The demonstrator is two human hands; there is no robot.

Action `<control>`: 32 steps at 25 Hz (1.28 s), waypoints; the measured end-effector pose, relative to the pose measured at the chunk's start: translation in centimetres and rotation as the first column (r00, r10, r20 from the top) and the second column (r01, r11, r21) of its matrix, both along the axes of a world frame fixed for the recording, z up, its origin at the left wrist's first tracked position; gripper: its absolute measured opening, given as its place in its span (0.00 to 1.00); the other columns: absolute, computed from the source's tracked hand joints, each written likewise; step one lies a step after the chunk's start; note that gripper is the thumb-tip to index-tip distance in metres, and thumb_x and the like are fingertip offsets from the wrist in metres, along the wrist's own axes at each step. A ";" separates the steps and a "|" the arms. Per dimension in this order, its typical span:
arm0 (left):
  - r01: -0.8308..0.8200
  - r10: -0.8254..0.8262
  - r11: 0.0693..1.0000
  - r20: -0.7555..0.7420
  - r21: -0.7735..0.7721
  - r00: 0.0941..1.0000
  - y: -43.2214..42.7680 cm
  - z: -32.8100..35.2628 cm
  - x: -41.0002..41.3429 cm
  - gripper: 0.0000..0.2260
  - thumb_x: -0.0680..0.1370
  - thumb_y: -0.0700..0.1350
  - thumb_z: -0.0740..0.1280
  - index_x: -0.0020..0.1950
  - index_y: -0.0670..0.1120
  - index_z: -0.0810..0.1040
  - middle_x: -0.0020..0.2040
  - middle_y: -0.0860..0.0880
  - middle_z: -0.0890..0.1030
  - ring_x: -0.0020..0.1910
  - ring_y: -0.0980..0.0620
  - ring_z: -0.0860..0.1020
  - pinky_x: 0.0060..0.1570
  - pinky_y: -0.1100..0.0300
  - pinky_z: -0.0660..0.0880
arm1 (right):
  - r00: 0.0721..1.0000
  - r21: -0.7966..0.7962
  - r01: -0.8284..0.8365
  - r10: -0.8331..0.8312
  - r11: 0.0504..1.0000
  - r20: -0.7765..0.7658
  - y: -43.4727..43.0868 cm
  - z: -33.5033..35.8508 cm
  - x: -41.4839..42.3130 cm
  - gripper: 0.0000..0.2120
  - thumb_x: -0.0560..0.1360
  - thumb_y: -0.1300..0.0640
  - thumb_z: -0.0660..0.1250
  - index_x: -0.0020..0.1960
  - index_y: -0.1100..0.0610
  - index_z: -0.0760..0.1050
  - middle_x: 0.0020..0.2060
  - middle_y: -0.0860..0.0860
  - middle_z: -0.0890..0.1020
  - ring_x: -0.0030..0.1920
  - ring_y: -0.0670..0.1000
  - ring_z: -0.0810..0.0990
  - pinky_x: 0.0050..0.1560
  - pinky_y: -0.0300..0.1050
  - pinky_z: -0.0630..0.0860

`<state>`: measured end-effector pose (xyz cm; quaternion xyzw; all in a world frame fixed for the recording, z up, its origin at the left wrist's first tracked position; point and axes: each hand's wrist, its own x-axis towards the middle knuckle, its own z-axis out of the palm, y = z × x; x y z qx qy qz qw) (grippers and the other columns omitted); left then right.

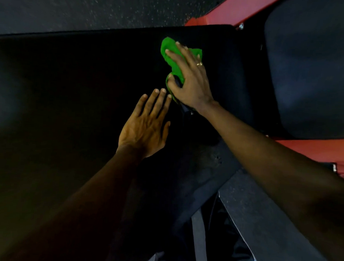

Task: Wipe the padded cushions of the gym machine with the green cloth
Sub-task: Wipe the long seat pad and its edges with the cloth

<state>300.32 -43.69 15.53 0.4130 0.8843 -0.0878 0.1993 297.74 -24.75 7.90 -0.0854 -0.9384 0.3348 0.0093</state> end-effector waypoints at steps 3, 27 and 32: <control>-0.009 0.009 1.000 -0.001 0.006 1.000 0.0 -0.1 0.0 0.31 0.83 0.55 0.47 0.83 0.42 0.48 0.83 0.42 0.50 0.82 0.45 0.48 0.79 0.47 0.44 | 0.997 0.007 0.080 -0.080 0.997 0.011 1.5 -0.9 -1.8 0.28 0.75 0.50 0.63 0.75 0.52 0.71 0.76 0.54 0.69 0.76 0.56 0.68 0.73 0.62 0.65; 0.004 -0.004 0.999 -0.007 0.032 1.000 -0.1 -0.3 -0.1 0.31 0.83 0.55 0.46 0.82 0.41 0.43 0.83 0.41 0.46 0.82 0.44 0.45 0.79 0.46 0.44 | 0.762 -0.017 0.616 -0.590 0.788 0.268 -3.2 0.8 8.9 0.31 0.77 0.35 0.59 0.75 0.50 0.71 0.77 0.54 0.67 0.78 0.56 0.65 0.74 0.63 0.64; 0.011 -0.011 1.000 -0.011 0.014 1.000 -0.3 -0.4 0.0 0.31 0.84 0.55 0.45 0.82 0.41 0.43 0.83 0.41 0.46 0.82 0.44 0.45 0.79 0.46 0.45 | 0.873 -0.029 0.433 -0.411 0.901 0.261 -10.6 5.4 21.9 0.25 0.79 0.46 0.65 0.74 0.51 0.71 0.78 0.52 0.66 0.78 0.55 0.63 0.75 0.64 0.63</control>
